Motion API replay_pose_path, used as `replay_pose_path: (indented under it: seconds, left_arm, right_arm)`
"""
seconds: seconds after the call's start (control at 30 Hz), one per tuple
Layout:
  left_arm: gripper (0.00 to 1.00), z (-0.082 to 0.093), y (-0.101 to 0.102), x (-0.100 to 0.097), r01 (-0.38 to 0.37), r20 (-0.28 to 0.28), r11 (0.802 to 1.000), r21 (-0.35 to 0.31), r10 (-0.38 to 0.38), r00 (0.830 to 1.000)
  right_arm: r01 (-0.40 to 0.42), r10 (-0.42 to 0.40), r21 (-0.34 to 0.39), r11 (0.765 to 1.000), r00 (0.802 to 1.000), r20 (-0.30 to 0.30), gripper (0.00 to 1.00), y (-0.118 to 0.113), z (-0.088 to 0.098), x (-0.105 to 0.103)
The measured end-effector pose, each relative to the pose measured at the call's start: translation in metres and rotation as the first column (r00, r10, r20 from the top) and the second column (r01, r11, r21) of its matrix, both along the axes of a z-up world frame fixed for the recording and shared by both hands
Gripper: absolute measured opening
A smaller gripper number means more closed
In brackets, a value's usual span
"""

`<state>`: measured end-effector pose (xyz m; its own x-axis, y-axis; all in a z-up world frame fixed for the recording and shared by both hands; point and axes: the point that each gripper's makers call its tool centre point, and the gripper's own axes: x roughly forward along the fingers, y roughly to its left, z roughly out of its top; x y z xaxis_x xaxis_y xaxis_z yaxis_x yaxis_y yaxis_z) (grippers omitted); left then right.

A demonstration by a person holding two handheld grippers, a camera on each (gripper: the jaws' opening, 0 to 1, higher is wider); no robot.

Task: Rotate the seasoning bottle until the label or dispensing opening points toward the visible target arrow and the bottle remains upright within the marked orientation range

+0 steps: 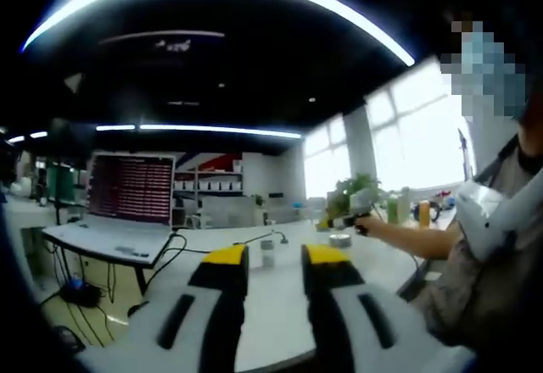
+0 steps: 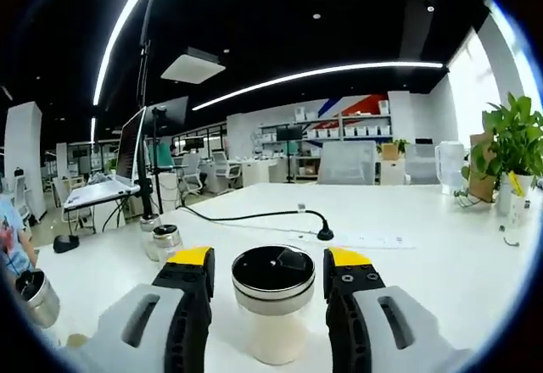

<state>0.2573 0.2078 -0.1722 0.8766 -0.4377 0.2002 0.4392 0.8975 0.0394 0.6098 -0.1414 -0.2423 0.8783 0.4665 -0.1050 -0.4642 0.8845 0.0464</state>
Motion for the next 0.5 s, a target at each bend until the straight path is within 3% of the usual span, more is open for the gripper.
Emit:
replay_pose_path:
  seconds: [0.17,0.33,0.43,0.5]
  left_arm:
    - [0.26,-0.002,-0.001,0.001,0.003,-0.007,1.000,0.013,-0.003,1.000]
    - [0.26,-0.003,0.000,0.000,0.002,-0.011,1.000,0.019,-0.002,1.000]
    - [0.26,-0.002,0.002,-0.002,-0.003,-0.009,1.000,0.020,0.003,1.000]
    - [0.26,-0.001,0.003,-0.003,-0.005,-0.004,1.000,0.016,0.005,1.000]
  right_arm:
    - [0.002,-0.002,0.004,1.000,1.000,0.006,0.49,-0.003,-0.001,-0.001]
    - [0.000,0.000,-0.038,0.999,1.000,0.008,0.47,0.004,-0.008,-0.009]
    - [-0.013,0.012,0.021,1.000,1.000,0.006,0.44,0.007,-0.005,-0.012]
    - [-0.007,0.007,0.000,1.000,1.000,0.000,0.42,0.003,-0.007,-0.005]
